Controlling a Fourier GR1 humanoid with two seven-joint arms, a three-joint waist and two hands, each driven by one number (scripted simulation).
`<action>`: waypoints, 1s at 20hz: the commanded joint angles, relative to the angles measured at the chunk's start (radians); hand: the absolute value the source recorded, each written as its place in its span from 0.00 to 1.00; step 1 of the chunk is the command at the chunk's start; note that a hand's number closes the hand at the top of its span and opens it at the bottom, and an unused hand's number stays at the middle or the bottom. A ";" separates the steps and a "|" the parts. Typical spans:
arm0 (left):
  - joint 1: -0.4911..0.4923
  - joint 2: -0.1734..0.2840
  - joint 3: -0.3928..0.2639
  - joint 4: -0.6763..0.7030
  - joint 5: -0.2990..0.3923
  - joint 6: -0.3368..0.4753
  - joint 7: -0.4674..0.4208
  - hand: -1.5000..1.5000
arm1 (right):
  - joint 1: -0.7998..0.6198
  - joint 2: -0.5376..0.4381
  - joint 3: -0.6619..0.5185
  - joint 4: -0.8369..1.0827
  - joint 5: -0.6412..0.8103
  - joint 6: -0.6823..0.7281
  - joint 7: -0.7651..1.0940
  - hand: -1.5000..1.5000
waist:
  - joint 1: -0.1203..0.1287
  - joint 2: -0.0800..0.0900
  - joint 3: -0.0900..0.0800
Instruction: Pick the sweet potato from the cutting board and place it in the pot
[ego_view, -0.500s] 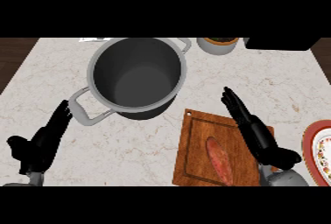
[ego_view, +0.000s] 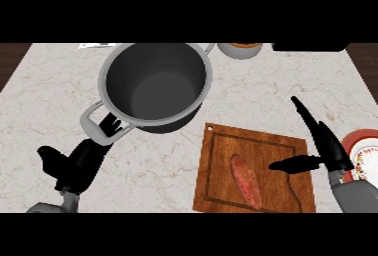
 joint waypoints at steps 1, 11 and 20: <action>-0.029 -0.031 -0.040 -0.009 0.031 -0.026 0.070 0.50 | 0.006 -0.014 0.082 0.086 0.230 -0.147 0.153 0.00 | 0.004 -0.004 0.005; -0.004 -0.031 -0.005 -0.048 0.044 -0.036 0.103 0.50 | -0.029 -0.109 0.207 -0.455 0.311 0.186 0.665 0.00 | -0.015 -0.014 0.005; -0.011 -0.047 -0.012 -0.076 0.030 -0.031 0.148 0.50 | -0.198 -0.056 0.134 -0.709 0.011 0.501 1.251 0.00 | -0.005 -0.012 0.005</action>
